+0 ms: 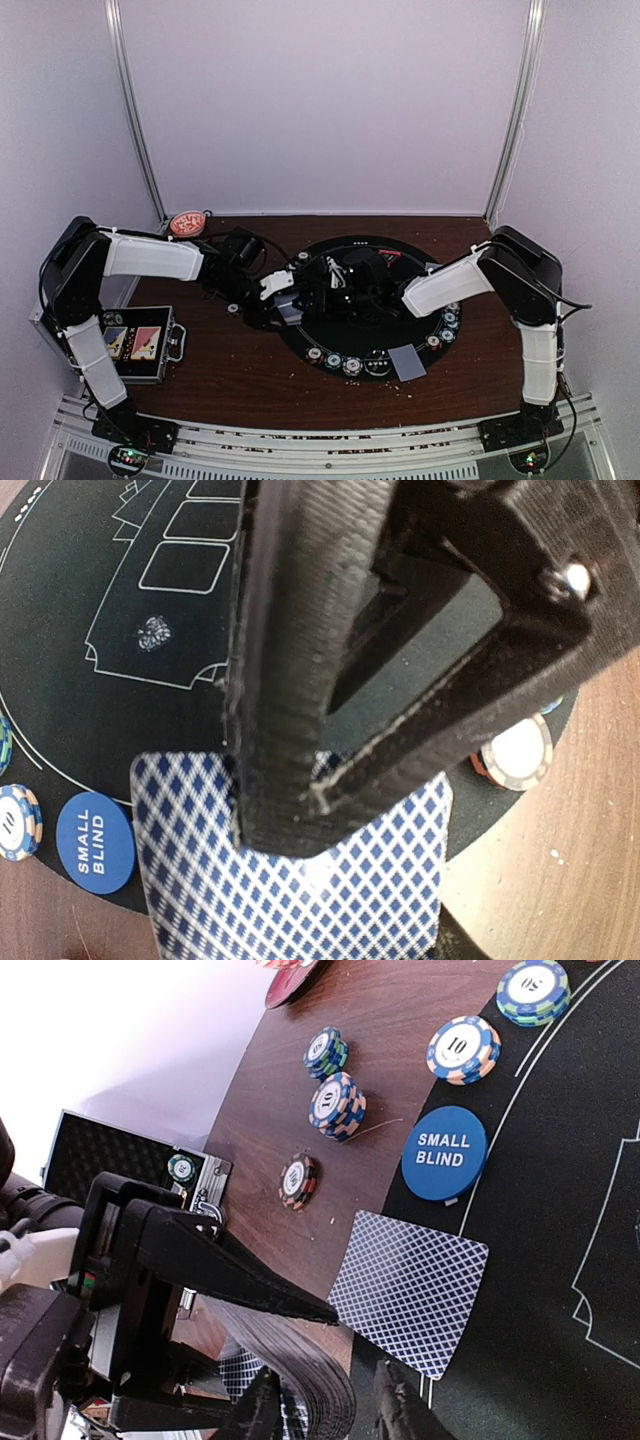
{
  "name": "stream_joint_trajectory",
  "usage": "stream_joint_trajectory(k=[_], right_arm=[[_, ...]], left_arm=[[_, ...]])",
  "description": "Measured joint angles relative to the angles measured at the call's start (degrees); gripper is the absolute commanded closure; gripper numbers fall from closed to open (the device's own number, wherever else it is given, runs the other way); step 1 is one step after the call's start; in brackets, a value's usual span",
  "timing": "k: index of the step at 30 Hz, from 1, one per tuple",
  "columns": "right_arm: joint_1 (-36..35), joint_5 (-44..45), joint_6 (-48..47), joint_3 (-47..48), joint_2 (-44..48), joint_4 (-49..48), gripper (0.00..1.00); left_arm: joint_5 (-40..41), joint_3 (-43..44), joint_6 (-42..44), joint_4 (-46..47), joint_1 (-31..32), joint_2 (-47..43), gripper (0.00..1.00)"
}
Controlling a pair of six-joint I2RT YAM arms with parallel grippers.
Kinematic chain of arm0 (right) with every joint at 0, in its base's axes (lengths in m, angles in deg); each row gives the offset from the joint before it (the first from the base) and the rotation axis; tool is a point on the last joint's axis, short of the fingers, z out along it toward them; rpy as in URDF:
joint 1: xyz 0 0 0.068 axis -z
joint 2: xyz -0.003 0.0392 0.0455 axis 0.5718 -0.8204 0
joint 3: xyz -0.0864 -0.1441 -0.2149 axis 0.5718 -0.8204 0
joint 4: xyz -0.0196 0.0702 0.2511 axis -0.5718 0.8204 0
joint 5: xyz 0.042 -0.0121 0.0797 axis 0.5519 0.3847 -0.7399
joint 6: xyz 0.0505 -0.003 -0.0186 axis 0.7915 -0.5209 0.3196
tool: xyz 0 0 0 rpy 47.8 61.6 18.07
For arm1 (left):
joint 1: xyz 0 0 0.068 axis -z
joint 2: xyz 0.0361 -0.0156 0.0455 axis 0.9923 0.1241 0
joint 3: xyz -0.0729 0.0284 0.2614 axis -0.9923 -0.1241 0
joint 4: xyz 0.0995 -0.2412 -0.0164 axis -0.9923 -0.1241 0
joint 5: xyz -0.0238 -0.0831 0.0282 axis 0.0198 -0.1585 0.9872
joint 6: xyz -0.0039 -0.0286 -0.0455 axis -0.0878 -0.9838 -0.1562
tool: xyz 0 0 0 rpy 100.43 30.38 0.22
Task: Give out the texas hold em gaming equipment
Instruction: Pick up the poker card from the face-down deck piles.
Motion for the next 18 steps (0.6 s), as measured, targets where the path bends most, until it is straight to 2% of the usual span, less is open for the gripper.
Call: stream_joint_trajectory(k=[3,13,18], right_arm=[[0.0,0.3,-0.5,0.0,0.3,0.5,0.75],[0.1,1.2,-1.5,-0.1,1.5,2.0,0.82],[0.2,3.2,-2.4,-0.3,3.9,4.1,0.76]], left_arm=[[0.0,0.1,0.0,0.0,0.0,0.0,0.52],[0.0,0.5,0.0,-0.1,-0.2,0.4,0.52],[0.0,0.5,0.0,-0.1,-0.3,0.4,0.52]])
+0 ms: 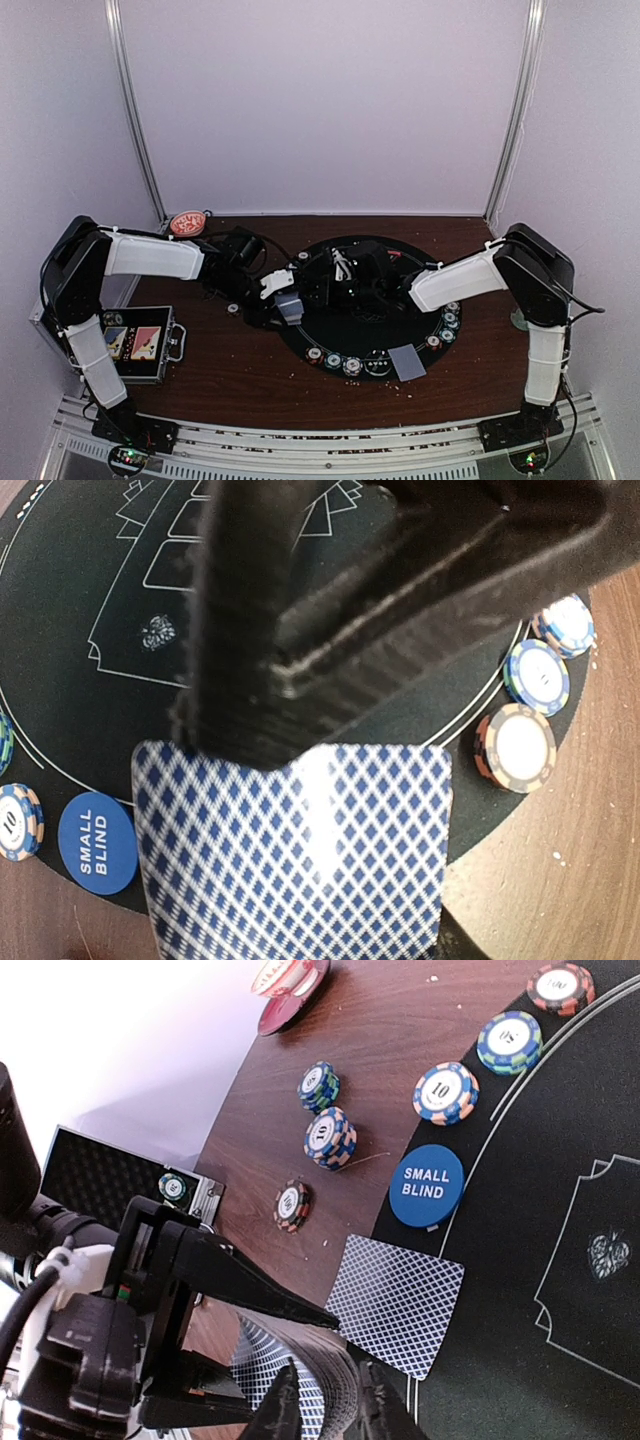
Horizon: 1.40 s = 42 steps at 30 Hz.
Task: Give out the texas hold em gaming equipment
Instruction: Pick up the poker card from the face-down deck piles.
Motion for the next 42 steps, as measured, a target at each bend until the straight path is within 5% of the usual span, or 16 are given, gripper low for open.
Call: stream_joint_trajectory(k=[4,8,20,42], right_arm=[[0.0,-0.3,-0.5,0.0,0.3,0.0,0.50],[0.0,-2.4,0.2,0.0,0.0,-1.0,0.41],[-0.2,-8.6,2.1,1.7,-6.0,-4.8,0.43],[-0.4,-7.5,0.9,4.0,-6.4,-2.6,0.71]], left_arm=[[0.0,0.0,0.0,0.0,0.0,0.0,0.52],[-0.5,0.0,0.2,-0.1,0.0,0.0,0.52],[-2.8,0.0,1.4,-0.7,0.0,0.0,0.52],[-3.3,0.0,2.2,-1.2,-0.3,0.0,0.52]])
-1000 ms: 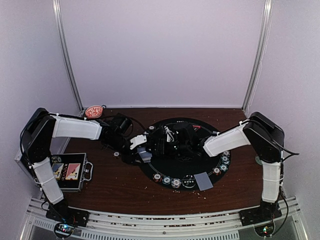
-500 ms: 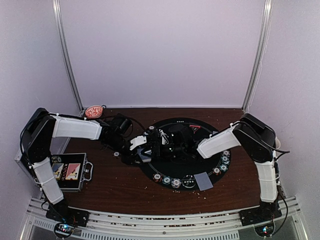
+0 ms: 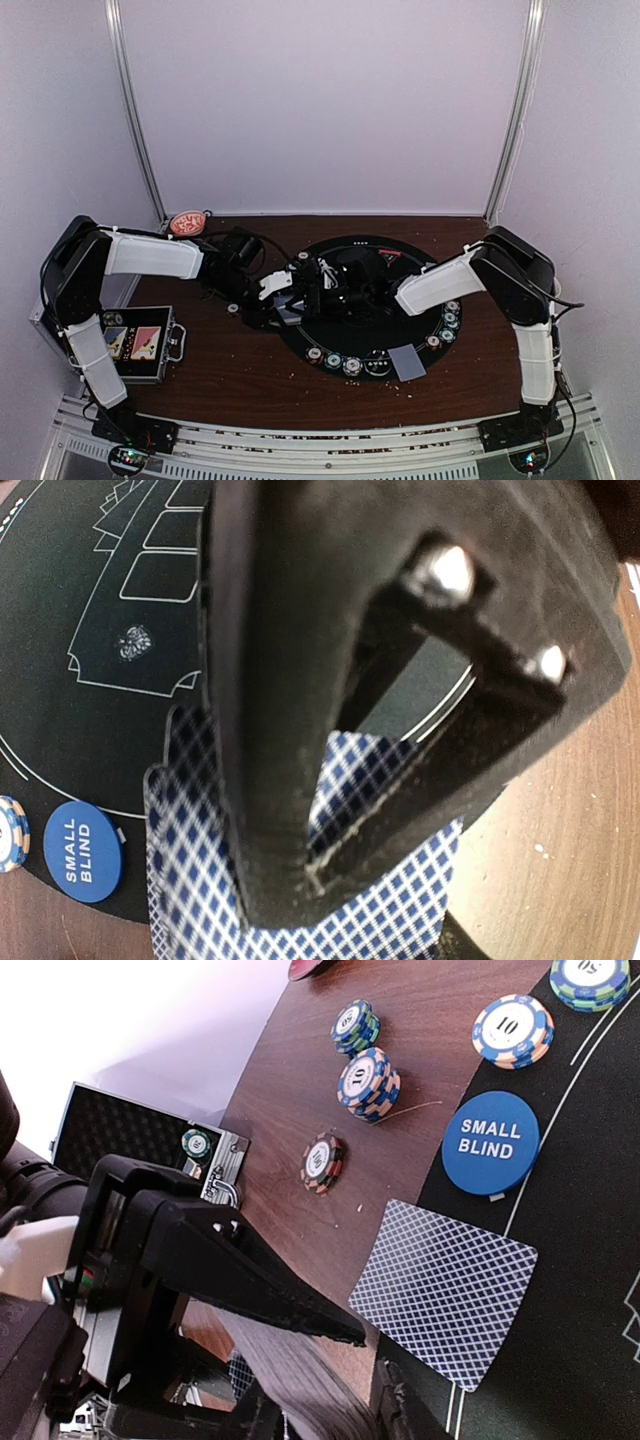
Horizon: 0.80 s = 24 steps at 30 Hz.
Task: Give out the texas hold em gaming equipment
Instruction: Pick up the poker card from the face-down deck piles.
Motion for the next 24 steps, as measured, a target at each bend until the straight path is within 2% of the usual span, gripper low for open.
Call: stream_joint_trajectory(k=[13,21,24], right_arm=[[0.7,2.0,-1.6,-3.3,4.3,2.2,0.79],[1.0,2.5,-1.8,-5.1,7.1,3.0,1.00],[1.0,2.4,-1.6,-6.0,8.5,2.6,1.00]], left_arm=[[-0.1,0.0,0.0,0.0,0.0,0.0,0.52],[-0.3,0.0,0.2,0.0,0.0,0.0,0.52],[-0.3,0.0,0.2,0.0,0.0,0.0,0.52]])
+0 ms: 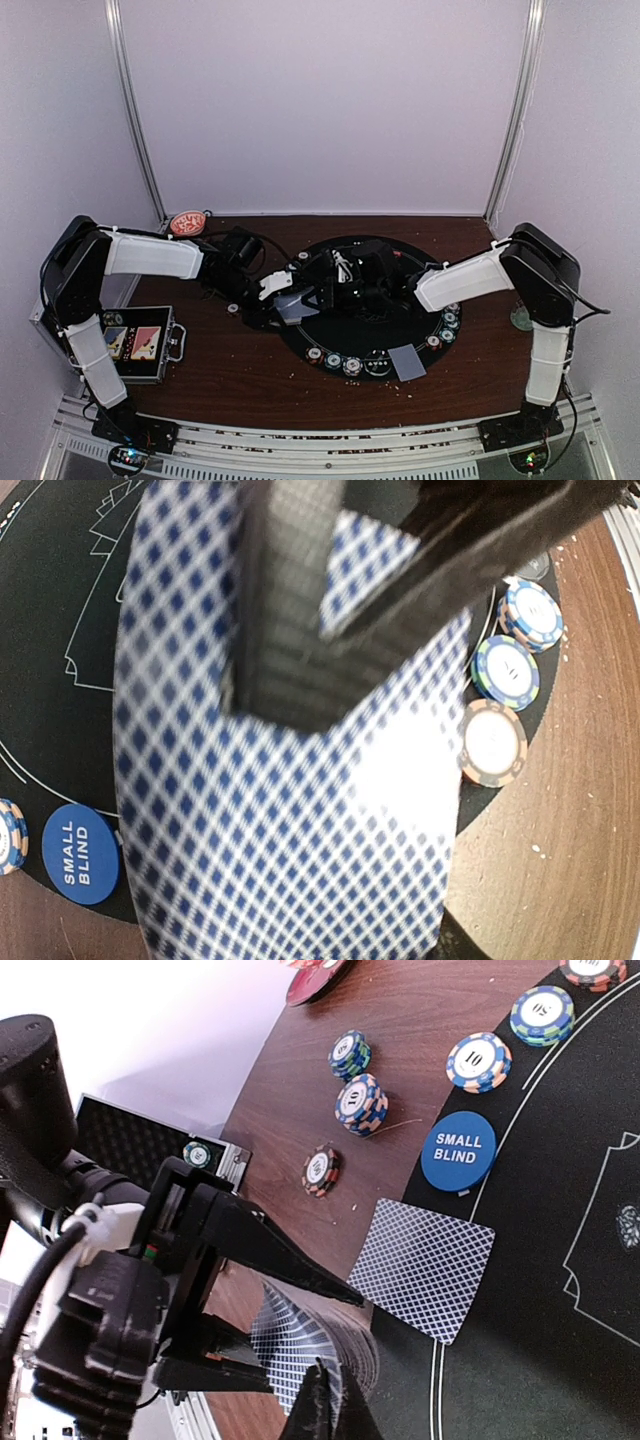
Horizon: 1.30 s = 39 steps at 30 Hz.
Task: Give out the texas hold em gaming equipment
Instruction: Pick up the poker card from the face-down deck piles, then distribute the poker card in the small blind area.
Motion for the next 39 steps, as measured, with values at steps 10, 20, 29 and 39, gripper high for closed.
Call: stream_joint_trajectory(k=[10,20,29,39], right_arm=[[3.4,0.0,1.6,-7.3,6.3,-2.3,1.00],[5.9,-0.5,3.8,-8.2,5.9,-5.9,1.00],[2.6,-3.1,5.8,1.7,-6.5,-7.1,1.00],[-0.3,-5.4,7.5,14.3,-17.1,-6.7,1.00]], left_arm=[[0.2,0.0,0.0,-0.1,0.0,0.0,0.52],[0.4,0.0,0.0,-0.7,-5.4,-2.5,0.52],[0.3,1.4,1.1,-2.1,-12.9,-6.5,0.52],[-0.3,1.7,1.5,-3.1,-15.1,-7.3,0.52]])
